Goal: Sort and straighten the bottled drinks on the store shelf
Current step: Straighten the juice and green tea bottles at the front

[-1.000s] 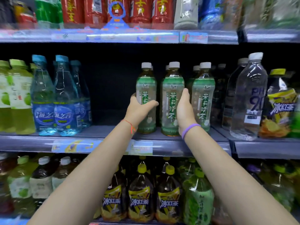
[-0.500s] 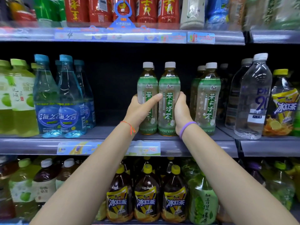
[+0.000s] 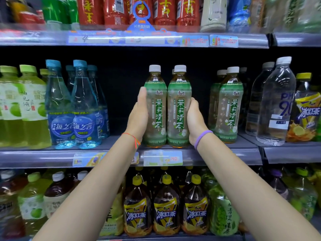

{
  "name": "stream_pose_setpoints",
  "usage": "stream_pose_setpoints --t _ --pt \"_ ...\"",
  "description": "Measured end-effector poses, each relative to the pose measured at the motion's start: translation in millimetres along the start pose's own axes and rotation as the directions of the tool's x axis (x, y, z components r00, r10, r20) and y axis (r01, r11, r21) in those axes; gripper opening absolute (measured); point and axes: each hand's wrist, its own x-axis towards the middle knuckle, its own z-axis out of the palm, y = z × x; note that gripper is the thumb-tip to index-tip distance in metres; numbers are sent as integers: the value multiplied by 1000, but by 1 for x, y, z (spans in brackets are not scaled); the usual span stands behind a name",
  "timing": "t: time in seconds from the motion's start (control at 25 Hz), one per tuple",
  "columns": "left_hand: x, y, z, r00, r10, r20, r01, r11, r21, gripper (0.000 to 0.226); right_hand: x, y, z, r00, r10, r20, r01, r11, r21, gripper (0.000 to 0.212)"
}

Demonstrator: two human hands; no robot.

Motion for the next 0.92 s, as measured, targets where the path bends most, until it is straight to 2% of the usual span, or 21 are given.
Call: stream_pose_setpoints --t 0.08,0.16,0.24,0.28,0.4,0.56,0.72,0.92 --pt "4 0 -1 996 -75 39 78 994 -74 98 5 0 -2 999 -20 25 19 1000 7 82" --pt "8 -5 0 993 -105 61 111 989 -99 113 5 0 -2 998 -43 49 42 999 26 65" --pt "11 -7 0 995 -85 44 89 992 -90 105 5 0 1 996 -52 73 50 998 37 45" --pt "11 -6 -1 995 -87 49 91 993 -81 102 6 1 1 996 -53 78 50 998 40 42" --pt "12 -5 -12 993 -91 69 97 991 -88 109 5 4 9 995 -46 83 43 998 43 45" --pt "10 -2 -30 997 -75 28 77 991 -106 81 0 6 32 992 -52 117 43 996 80 38" --pt "16 -1 -48 992 -122 -33 117 987 -111 94 -6 8 54 989 -54 138 42 995 88 39" --pt "13 1 -63 990 -128 -65 119 984 -134 84 -12 11 73 986 -72 148 60 995 84 41"
